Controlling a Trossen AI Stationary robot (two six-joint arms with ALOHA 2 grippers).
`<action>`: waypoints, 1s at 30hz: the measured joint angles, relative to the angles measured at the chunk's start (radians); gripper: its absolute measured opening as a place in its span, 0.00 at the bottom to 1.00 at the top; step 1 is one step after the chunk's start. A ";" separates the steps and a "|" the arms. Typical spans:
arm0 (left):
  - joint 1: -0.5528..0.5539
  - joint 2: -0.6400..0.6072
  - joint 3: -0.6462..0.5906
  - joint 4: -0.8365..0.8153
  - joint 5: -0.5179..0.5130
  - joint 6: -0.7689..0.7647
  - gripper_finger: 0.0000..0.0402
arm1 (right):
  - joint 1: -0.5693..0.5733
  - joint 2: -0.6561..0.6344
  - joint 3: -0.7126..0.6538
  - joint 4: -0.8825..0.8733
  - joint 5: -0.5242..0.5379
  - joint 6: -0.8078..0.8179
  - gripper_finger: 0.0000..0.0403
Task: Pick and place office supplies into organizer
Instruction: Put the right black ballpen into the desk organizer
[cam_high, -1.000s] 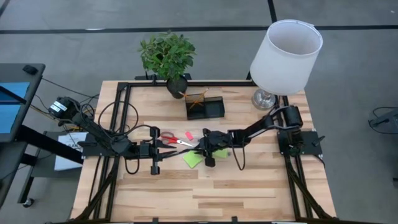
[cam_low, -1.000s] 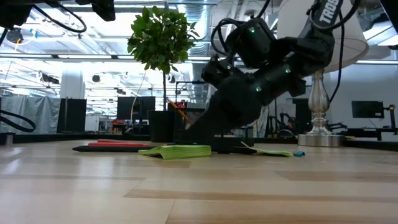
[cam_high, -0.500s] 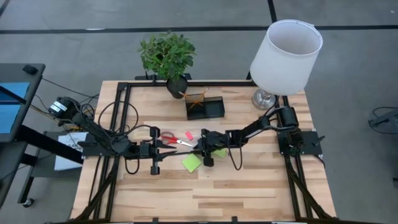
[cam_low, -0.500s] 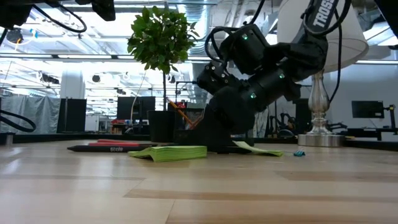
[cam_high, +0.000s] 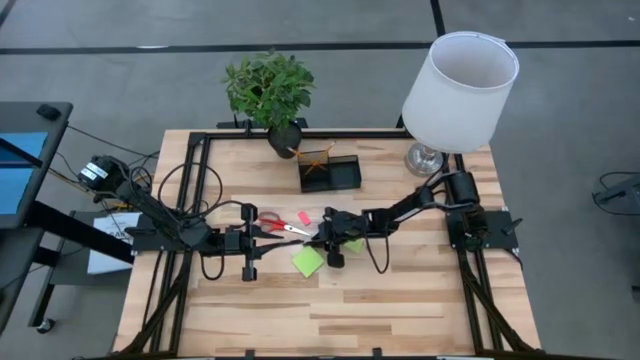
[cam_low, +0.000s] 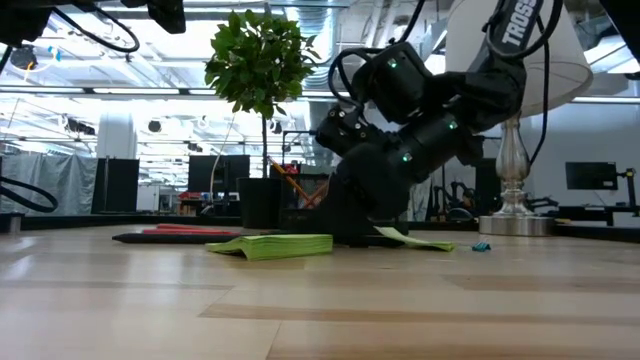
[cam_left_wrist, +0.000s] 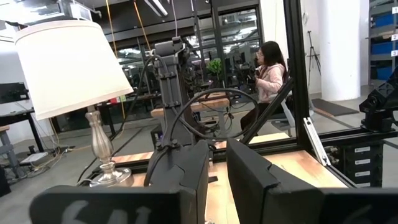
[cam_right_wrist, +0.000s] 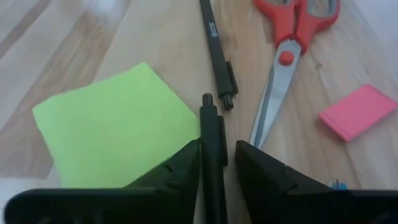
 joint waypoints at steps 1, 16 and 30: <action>0.000 0.000 0.000 0.000 0.000 0.000 0.13 | 0.000 0.006 0.002 0.003 -0.001 0.005 0.21; 0.000 0.000 0.000 -0.001 0.001 0.000 0.13 | 0.001 0.053 0.036 0.014 -0.008 0.018 0.03; 0.000 0.000 0.000 -0.002 0.001 0.000 0.13 | 0.002 -0.003 0.027 -0.030 0.034 -0.006 0.03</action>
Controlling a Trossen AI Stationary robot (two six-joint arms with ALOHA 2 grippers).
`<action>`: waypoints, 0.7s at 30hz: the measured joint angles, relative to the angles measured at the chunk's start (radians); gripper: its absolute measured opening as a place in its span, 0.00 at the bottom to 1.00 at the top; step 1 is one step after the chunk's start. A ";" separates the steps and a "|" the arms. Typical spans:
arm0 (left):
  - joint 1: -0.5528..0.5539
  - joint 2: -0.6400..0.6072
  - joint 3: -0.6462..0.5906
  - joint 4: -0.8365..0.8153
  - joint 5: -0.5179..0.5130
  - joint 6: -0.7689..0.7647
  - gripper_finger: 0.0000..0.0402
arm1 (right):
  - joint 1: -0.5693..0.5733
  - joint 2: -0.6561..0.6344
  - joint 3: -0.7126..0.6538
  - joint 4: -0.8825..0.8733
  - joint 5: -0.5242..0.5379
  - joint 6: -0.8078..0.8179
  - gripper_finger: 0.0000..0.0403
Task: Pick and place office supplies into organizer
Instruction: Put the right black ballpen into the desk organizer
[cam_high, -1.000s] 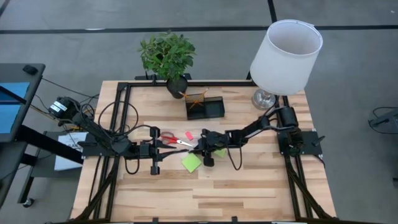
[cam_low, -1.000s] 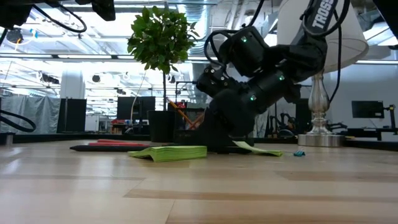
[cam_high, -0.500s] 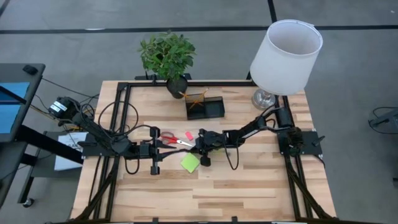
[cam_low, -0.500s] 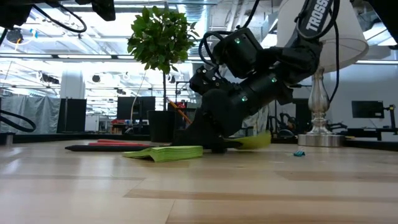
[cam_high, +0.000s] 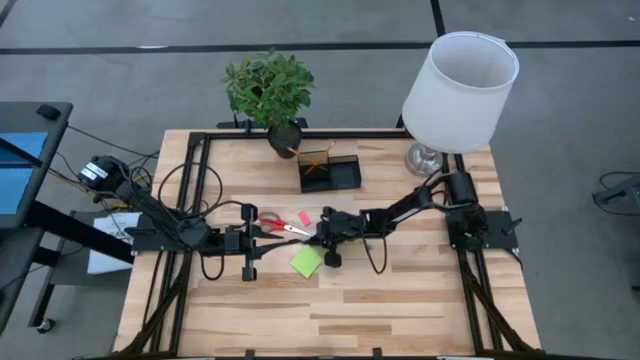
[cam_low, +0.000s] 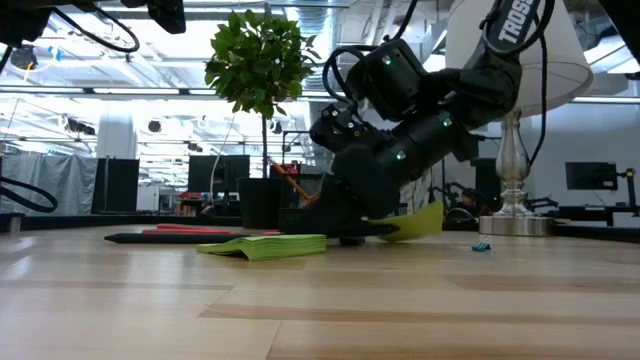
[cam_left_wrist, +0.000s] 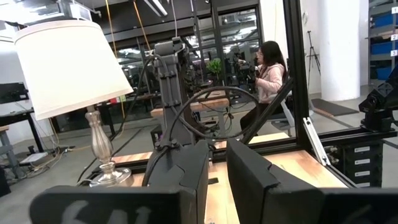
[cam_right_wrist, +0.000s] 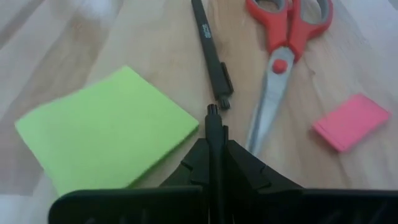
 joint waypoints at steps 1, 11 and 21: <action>0.000 0.000 0.000 -0.001 0.000 0.000 0.13 | 0.000 -0.010 -0.001 -0.014 0.007 -0.003 0.03; 0.000 0.000 0.000 -0.002 0.000 0.000 0.13 | 0.000 -0.123 0.001 -0.064 0.073 -0.056 0.03; 0.000 0.000 0.000 -0.003 0.000 0.000 0.13 | -0.002 -0.216 0.002 -0.022 0.098 -0.106 0.03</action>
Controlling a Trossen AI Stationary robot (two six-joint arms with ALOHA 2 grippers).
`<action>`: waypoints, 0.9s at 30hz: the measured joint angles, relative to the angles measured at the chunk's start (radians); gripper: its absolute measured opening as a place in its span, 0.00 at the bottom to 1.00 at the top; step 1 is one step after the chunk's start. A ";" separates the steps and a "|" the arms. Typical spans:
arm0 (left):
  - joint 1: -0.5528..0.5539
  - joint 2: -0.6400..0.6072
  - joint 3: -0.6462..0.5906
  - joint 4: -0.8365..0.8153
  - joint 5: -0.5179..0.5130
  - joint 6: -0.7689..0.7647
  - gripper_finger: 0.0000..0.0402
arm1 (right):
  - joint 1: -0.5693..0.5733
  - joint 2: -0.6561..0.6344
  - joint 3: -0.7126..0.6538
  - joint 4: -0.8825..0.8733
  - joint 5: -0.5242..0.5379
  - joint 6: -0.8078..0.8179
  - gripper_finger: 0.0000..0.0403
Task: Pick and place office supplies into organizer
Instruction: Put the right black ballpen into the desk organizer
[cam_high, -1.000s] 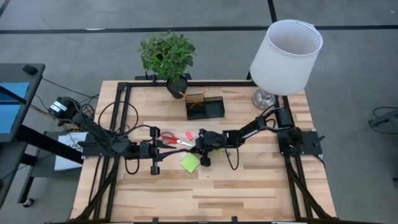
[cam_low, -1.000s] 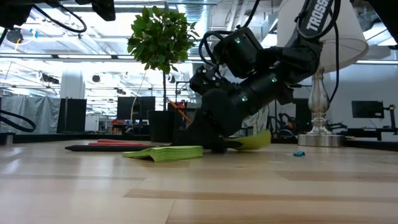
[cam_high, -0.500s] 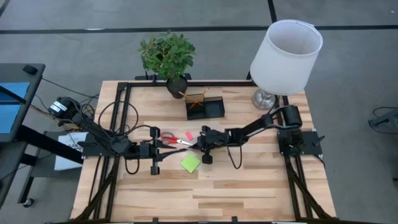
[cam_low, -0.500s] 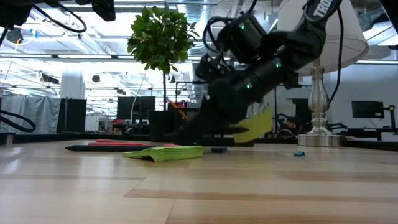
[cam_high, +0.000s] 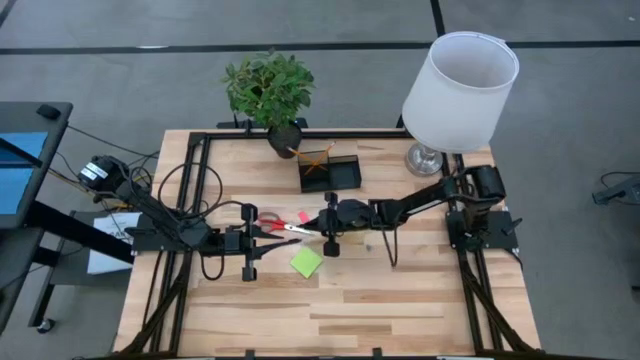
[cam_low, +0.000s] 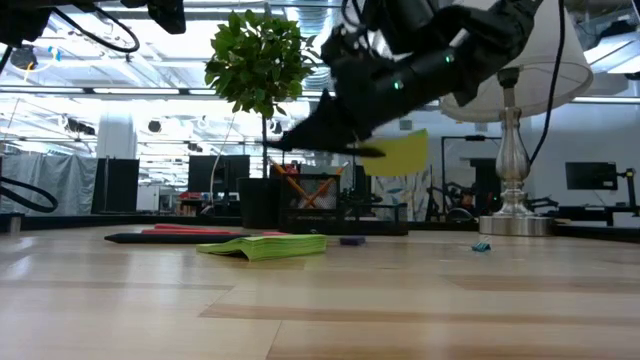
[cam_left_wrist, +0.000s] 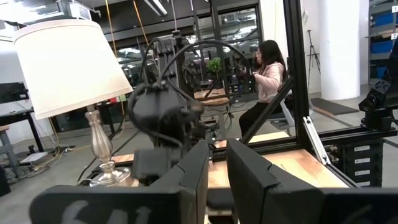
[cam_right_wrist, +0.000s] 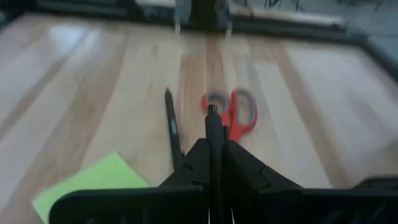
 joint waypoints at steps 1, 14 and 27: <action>0.000 0.000 0.000 0.000 0.000 0.000 0.13 | 0.000 -0.007 0.000 0.011 0.000 -0.003 0.03; 0.000 0.000 0.000 -0.005 0.000 0.000 0.13 | 0.002 -0.087 0.001 0.128 -0.013 0.027 0.03; 0.000 0.000 0.000 -0.005 0.000 -0.002 0.13 | 0.024 -0.132 0.002 0.388 -0.178 0.266 0.03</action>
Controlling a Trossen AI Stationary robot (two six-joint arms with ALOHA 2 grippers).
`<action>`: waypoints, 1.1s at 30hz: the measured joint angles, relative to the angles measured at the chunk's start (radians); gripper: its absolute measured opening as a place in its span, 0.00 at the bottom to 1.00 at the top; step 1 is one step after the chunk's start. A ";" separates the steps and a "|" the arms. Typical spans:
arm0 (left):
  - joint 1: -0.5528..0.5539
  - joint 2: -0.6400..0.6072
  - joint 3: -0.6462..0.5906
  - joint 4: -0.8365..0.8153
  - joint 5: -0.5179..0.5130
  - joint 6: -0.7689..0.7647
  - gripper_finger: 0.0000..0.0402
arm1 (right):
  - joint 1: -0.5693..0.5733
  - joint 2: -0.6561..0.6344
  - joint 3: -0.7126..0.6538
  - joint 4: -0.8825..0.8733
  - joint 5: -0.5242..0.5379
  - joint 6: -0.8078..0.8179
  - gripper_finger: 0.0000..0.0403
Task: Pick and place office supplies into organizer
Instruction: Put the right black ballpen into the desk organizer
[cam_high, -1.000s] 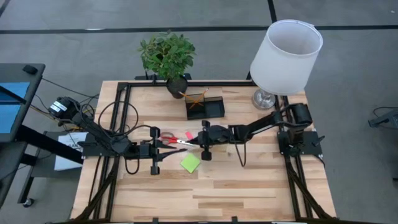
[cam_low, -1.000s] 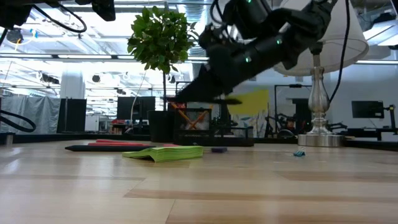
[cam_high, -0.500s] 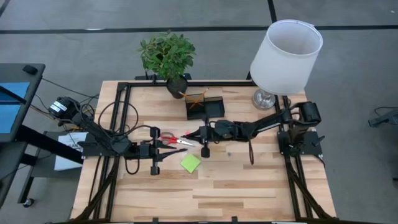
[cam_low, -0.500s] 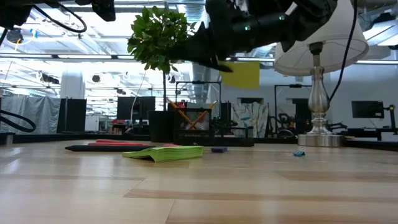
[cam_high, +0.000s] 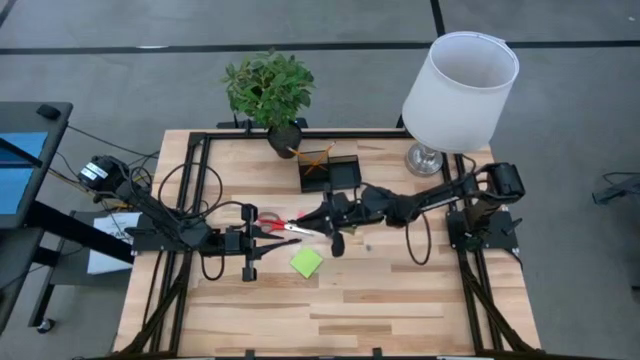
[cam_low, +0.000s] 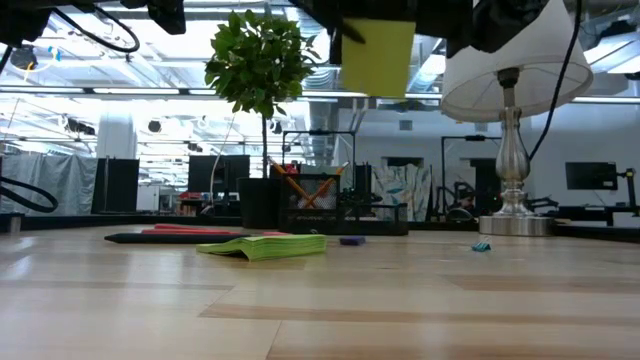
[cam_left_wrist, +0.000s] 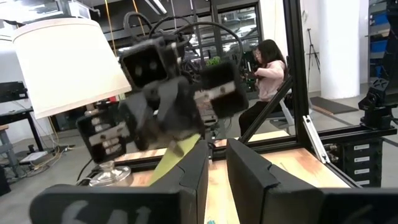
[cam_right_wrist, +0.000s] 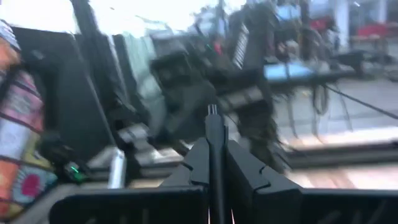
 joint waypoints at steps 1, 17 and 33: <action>0.000 0.000 0.000 0.000 0.000 0.000 0.13 | 0.005 -0.001 0.000 0.010 0.007 0.001 0.03; 0.000 0.000 0.000 0.000 0.001 -0.015 0.13 | 0.038 -0.034 -0.003 -0.119 0.104 -0.097 0.03; -0.001 0.000 0.000 0.001 0.013 -0.023 0.13 | 0.011 -0.054 -0.004 -0.145 0.080 -0.148 0.03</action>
